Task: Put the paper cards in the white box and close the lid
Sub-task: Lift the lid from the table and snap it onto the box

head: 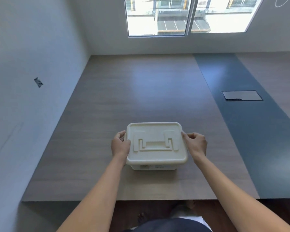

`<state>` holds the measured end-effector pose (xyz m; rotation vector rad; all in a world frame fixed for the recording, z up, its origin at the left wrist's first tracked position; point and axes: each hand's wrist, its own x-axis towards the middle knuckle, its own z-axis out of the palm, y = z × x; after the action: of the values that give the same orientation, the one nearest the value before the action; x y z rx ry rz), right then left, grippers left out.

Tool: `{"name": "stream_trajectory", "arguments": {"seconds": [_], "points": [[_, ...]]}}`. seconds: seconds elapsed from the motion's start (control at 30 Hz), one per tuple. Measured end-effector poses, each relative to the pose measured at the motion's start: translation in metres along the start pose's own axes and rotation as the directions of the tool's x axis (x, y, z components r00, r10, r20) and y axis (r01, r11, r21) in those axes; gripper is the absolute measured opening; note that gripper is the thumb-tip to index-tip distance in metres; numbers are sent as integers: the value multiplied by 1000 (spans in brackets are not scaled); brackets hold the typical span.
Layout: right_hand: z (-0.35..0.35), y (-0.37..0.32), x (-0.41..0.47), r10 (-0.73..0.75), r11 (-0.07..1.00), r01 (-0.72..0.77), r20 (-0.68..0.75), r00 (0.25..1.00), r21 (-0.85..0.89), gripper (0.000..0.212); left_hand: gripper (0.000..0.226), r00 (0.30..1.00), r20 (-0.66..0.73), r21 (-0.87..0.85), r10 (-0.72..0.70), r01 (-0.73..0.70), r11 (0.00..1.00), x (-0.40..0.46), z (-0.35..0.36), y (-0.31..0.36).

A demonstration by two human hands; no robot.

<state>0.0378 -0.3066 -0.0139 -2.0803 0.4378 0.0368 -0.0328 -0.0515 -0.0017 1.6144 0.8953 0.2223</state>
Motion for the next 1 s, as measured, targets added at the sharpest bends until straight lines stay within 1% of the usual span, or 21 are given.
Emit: {"name": "stream_trajectory", "arguments": {"seconds": [0.07, 0.17, 0.23, 0.27, 0.3, 0.37, 0.4, 0.43, 0.47, 0.53, 0.6, 0.67, 0.73, 0.8, 0.87, 0.93, 1.0], "points": [[1, 4, -2, 6, 1000, -6, 3, 1000, 3, 31, 53, 1000, 19, -18, -9, 9, 1000, 0, -2, -6], [2, 6, -3, -17, 999, 17, 14, 1000, 36, 35, 49, 999, 44, -82, -14, 17, 996, 0, -3, -9], [2, 8, -3, -3, 998, 0, 53, 999, 57, 37, 45, 996, 73, -146, -47, 58, 988, 0, -4, -14], [2, 11, -2, 24, 997, -31, 93, 995, 73, 39, 42, 991, 102, -177, -82, 100, 979, 0, -4, -18], [2, 14, -1, 53, 993, -67, 140, 989, 96, 44, 38, 980, 147, -213, -131, 160, 964, -1, -4, -21], [3, 23, 3, 121, 980, -154, 238, 964, 125, 66, 36, 946, 241, -273, -219, 283, 920, -1, -7, -23], [3, 27, 7, 138, 976, -178, 277, 951, 126, 76, 37, 933, 261, -290, -249, 322, 901, 1, -9, -24], [3, 27, 11, 144, 972, -193, 309, 940, 135, 80, 41, 926, 267, -307, -267, 344, 887, 4, -11, -24], [3, 25, 13, 156, 966, -215, 337, 928, 146, 79, 46, 924, 254, -320, -285, 359, 877, 7, -11, -23], [0, 19, 14, 198, 943, -281, 383, 902, 176, 67, 56, 914, 239, -339, -327, 394, 854, 11, -12, -20], [-4, 17, 15, 185, 947, -270, 388, 903, 176, 52, 65, 910, 218, -333, -352, 408, 850, 13, -12, -19], [-6, 13, 15, 93, 977, -153, 351, 932, 149, 37, 68, 931, 164, -251, -326, 360, 899, 14, -12, -18], [-4, 10, 17, -10, 998, -7, 265, 964, 62, 37, 47, 964, 136, -165, -229, 250, 954, 14, -12, -16], [1, 10, 15, -90, 989, 108, 180, 980, -96, 43, 28, 986, 95, -70, -140, 147, 987, 10, -10, -14], [10, 15, 10, -155, 963, 172, 98, 983, -209, 46, 20, 997, 40, 54, -61, 59, 997, 9, -7, -18], [14, 12, -1, -209, 941, 213, 46, 977, -263, 41, 16, 1000, 14, 164, 27, -29, 986, 5, -5, -20], [16, 7, -6, -254, 912, 249, 29, 967, -325, 40, 23, 996, -21, 242, 90, -83, 967, 3, -1, -22]]}}
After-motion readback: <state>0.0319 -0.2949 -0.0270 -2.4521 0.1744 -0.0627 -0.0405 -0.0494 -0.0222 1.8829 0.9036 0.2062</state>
